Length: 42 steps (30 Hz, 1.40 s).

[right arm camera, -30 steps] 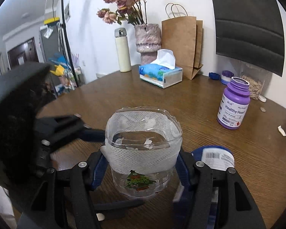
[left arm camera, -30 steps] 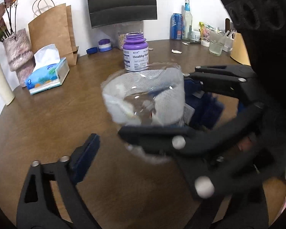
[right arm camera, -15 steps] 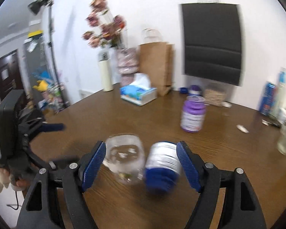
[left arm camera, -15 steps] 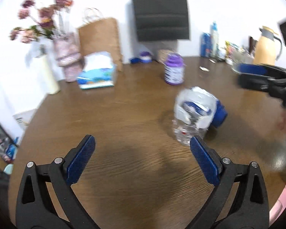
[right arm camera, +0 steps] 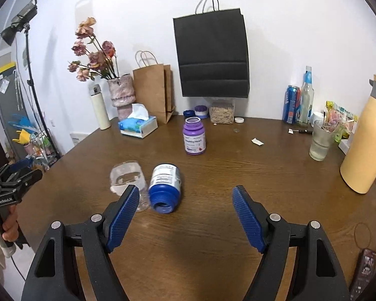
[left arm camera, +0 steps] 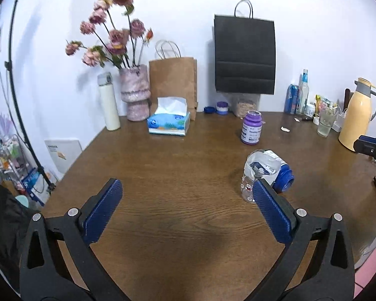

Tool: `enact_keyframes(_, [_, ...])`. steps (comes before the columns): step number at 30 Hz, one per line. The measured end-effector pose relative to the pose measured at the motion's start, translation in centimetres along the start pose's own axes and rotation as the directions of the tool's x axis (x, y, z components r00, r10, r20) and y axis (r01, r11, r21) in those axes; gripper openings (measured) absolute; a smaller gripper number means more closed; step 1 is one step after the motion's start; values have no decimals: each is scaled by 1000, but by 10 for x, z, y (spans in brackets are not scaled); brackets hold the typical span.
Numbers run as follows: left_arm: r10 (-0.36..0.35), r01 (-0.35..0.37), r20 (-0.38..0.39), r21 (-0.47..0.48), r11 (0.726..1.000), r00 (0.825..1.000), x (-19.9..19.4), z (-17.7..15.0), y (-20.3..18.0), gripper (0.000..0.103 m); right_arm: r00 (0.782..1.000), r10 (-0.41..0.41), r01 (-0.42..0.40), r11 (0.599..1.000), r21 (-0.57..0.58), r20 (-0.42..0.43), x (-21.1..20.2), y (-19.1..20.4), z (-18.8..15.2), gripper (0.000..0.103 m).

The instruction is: Flip cup upright

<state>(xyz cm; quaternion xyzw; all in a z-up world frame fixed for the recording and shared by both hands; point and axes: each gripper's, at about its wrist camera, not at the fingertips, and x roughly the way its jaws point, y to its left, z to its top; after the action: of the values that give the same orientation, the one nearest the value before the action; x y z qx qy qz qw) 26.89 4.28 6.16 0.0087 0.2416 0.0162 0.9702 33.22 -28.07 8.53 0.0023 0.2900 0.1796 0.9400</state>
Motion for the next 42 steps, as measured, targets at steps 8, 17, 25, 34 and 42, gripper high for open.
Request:
enact_keyframes(8, [131,-139,141,42,989,981,-93,-42,0,103,995,-40,43,998,-35,88,-76,46,-48,81])
enact_keyframes(17, [70,-85,309,36,996,948,-192,-144,-12,103,984,-68,86,991,-102,165,-156,108,-151,81])
enact_keyframes(25, [6,-22,288,51,998,958,-210,-169,-38,103,985,-9,26,995,-100,172,-169,136,-214,81])
enact_keyframes(34, [6,-17,297,34,999,955,-218,-173,-38,103,979,-17,33,997,-75,204,-176,131,-213,81])
enact_keyframes(42, [11,-21,305,29,999,952,-220,-175,-37,103,977,-17,34,997,-76,212,-176,132,-215,82])
